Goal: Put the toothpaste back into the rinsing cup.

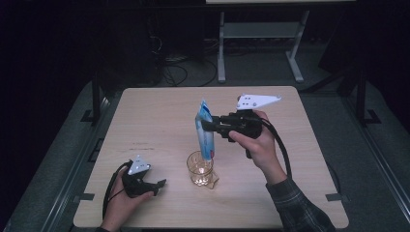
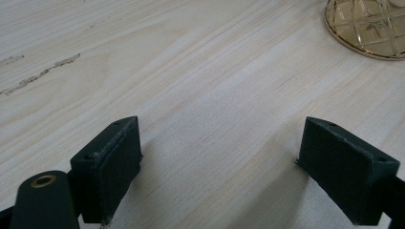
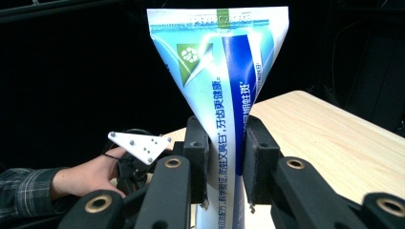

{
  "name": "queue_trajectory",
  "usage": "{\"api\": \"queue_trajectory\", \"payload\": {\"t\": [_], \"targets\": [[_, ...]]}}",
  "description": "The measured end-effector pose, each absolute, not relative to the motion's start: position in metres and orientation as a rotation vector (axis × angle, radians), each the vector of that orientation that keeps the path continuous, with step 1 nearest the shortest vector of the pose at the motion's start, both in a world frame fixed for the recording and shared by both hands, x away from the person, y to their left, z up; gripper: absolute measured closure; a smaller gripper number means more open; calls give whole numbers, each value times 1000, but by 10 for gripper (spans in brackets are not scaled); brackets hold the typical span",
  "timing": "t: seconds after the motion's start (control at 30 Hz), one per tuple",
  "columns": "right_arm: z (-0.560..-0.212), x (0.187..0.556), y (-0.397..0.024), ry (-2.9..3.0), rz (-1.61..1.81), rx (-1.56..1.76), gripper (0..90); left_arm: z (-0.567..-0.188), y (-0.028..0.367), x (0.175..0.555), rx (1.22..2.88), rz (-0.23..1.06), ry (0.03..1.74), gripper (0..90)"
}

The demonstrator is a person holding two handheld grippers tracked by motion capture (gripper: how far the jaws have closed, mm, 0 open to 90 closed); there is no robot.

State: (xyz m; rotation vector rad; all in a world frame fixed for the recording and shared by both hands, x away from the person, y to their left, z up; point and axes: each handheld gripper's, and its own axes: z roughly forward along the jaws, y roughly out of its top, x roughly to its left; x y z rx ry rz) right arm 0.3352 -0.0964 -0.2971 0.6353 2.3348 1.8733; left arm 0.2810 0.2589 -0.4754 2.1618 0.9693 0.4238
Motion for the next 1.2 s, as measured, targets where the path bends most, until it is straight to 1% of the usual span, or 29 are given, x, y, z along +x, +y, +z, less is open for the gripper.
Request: {"api": "queue_trajectory", "payload": {"t": [1.2], "targets": [[-337,339,-73,2482,1761,635,740,-475,259,281,2161,423,968,132]]}}
